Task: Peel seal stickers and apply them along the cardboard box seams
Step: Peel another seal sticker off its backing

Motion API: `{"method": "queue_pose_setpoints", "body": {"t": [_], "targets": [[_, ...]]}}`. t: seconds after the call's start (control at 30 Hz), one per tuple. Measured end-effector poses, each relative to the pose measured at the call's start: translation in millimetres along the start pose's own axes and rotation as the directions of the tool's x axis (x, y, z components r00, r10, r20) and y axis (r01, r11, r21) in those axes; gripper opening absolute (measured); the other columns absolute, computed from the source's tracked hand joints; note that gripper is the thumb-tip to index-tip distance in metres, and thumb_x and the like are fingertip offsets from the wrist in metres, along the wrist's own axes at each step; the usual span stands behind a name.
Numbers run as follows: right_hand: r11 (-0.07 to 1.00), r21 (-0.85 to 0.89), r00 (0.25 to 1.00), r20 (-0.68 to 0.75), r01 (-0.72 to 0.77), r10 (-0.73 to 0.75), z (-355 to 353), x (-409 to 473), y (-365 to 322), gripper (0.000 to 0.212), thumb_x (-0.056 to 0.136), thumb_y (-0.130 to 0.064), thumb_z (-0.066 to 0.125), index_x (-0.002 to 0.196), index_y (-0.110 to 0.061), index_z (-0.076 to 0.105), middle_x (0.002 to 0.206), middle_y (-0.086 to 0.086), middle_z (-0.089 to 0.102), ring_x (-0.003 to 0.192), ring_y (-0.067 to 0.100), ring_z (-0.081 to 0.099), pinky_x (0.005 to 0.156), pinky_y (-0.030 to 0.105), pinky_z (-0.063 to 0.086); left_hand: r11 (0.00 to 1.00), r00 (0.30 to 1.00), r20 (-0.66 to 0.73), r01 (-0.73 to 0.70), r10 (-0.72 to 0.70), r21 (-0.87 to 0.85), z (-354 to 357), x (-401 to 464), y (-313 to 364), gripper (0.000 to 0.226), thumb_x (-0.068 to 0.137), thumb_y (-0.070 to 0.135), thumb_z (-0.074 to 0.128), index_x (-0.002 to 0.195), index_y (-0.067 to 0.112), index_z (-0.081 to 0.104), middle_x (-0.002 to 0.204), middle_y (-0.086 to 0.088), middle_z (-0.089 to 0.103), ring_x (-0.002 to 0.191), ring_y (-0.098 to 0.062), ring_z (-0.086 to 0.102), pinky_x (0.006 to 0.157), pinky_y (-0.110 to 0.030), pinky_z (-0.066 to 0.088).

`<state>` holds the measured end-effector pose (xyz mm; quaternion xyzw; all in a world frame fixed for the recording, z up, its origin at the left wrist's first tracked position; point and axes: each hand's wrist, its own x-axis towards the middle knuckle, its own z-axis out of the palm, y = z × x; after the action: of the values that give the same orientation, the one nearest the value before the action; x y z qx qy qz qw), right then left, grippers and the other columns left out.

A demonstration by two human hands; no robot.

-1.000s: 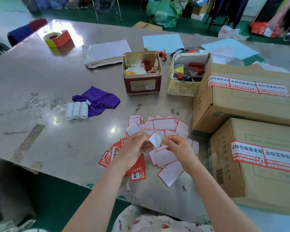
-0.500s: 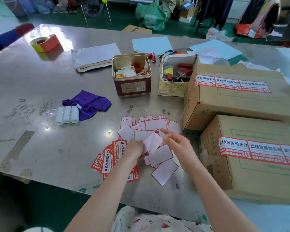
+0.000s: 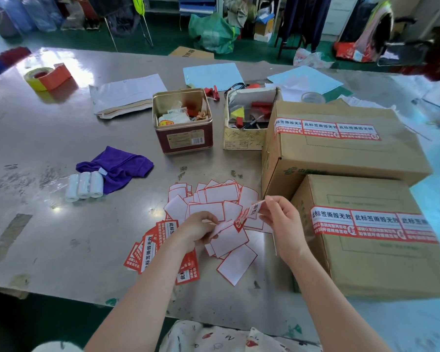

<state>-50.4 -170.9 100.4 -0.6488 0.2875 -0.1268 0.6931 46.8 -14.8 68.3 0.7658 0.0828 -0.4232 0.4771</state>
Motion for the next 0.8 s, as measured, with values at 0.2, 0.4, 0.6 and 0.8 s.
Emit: {"method": "queue_pose_setpoints", "body": {"t": [0.2, 0.4, 0.6, 0.8], "targets": [[1.0, 0.011, 0.999, -0.047, -0.008, 0.008, -9, 4, 1, 0.018, 0.097, -0.023, 0.046, 0.093, -0.012, 0.061, 0.097, 0.017, 0.066, 0.087, 0.023, 0.065, 0.081, 0.032, 0.054, 0.96, 0.964, -0.219, -0.088, 0.15, 0.267, 5, 7, 6, 0.028, 0.093, 0.001, 0.044, 0.103, 0.009, 0.069, 0.124, -0.012, 0.056, 0.107, -0.033, 0.058, 0.092, -0.036, 0.051], [0.999, -0.043, 0.998, -0.066, 0.003, -0.005, -9, 5, -1, 0.015, 0.096, -0.025, 0.047, 0.097, -0.018, 0.06, 0.091, 0.006, 0.066, 0.085, 0.018, 0.066, 0.076, 0.031, 0.056, 0.795, 0.966, -0.205, 0.001, 0.155, 0.607, 7, 19, -6, 0.028, 0.094, 0.013, 0.042, 0.111, 0.003, 0.062, 0.117, -0.013, 0.06, 0.109, -0.027, 0.057, 0.092, -0.03, 0.045], [0.985, -0.172, 0.999, -0.044, 0.022, -0.03, -8, 6, -2, 0.012, 0.095, -0.015, 0.049, 0.103, -0.018, 0.057, 0.094, -0.005, 0.063, 0.087, 0.008, 0.063, 0.069, 0.017, 0.052, 0.641, 0.957, -0.189, 0.005, 0.218, 0.767, 10, 16, -9, 0.042, 0.092, 0.024, 0.048, 0.134, 0.021, 0.047, 0.139, -0.013, 0.039, 0.13, -0.032, 0.034, 0.108, -0.04, 0.031], [0.931, -0.362, 0.999, 0.013, 0.049, -0.048, -3, 7, -3, 0.011, 0.093, -0.013, 0.054, 0.102, -0.019, 0.052, 0.09, -0.01, 0.06, 0.082, 0.001, 0.06, 0.062, 0.012, 0.048, 0.691, 0.783, -0.212, -0.344, 0.585, 0.636, 16, 0, 16, 0.029, 0.095, 0.026, 0.05, 0.121, 0.02, 0.061, 0.138, -0.004, 0.048, 0.132, -0.021, 0.037, 0.105, -0.031, 0.03]]}}
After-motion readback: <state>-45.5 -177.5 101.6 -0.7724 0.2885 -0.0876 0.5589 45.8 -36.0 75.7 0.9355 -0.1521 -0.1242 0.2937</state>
